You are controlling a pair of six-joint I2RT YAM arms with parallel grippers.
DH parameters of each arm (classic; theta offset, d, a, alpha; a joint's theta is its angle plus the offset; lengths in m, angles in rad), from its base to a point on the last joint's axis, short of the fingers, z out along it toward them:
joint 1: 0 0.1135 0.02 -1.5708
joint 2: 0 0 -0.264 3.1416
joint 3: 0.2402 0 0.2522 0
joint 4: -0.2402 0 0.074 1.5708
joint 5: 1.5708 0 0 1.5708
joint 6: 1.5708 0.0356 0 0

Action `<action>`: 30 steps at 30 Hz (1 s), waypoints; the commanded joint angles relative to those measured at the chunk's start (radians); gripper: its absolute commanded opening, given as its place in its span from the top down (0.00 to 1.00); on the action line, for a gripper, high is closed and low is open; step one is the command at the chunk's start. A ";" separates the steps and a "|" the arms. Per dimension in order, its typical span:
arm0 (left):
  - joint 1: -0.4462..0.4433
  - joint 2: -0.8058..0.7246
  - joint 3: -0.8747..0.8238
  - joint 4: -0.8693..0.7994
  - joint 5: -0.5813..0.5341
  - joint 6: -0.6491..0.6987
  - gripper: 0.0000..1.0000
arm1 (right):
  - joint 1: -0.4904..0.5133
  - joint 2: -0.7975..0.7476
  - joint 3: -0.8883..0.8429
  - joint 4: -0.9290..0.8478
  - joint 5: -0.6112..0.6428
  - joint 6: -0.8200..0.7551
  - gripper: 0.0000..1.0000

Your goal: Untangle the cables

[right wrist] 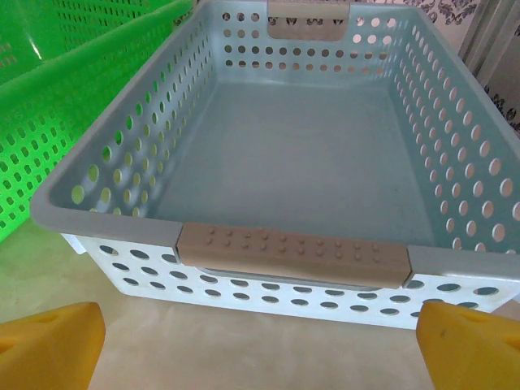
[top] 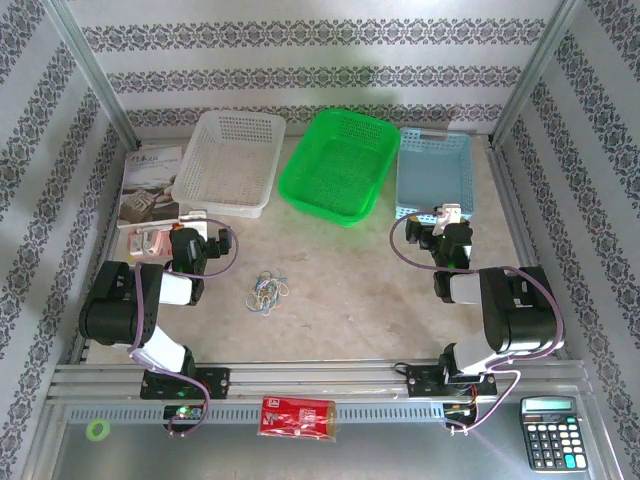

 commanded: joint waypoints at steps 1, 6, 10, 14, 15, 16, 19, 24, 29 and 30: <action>-0.001 0.017 0.023 0.060 -0.008 0.012 0.00 | 0.011 0.013 0.022 0.038 -0.024 -0.013 0.02; -0.002 0.016 0.021 0.064 -0.010 0.015 0.00 | 0.010 0.013 0.022 0.038 -0.023 -0.014 0.02; -0.001 0.016 0.022 0.065 -0.010 0.015 0.00 | 0.011 0.013 0.022 0.037 -0.024 -0.012 0.02; 0.001 0.016 0.023 0.058 -0.005 0.011 0.00 | 0.008 0.015 0.024 0.033 -0.018 -0.006 0.02; 0.002 0.016 0.025 0.056 -0.003 0.011 0.00 | -0.001 0.015 0.026 0.029 -0.026 0.004 0.02; 0.002 0.016 0.025 0.055 -0.003 0.011 0.00 | -0.003 0.015 0.026 0.028 -0.029 0.004 0.02; 0.002 0.016 0.026 0.053 -0.002 0.009 0.00 | -0.003 0.015 0.026 0.029 -0.029 0.002 0.02; 0.005 0.016 0.025 0.052 0.003 0.006 0.00 | -0.003 0.016 0.028 0.027 -0.030 0.004 0.02; 0.006 0.016 0.025 0.055 0.004 0.006 0.00 | -0.003 0.015 0.028 0.027 -0.029 0.005 0.02; 0.006 0.016 0.023 0.057 0.004 0.009 0.00 | -0.003 0.016 0.028 0.027 -0.029 0.005 0.02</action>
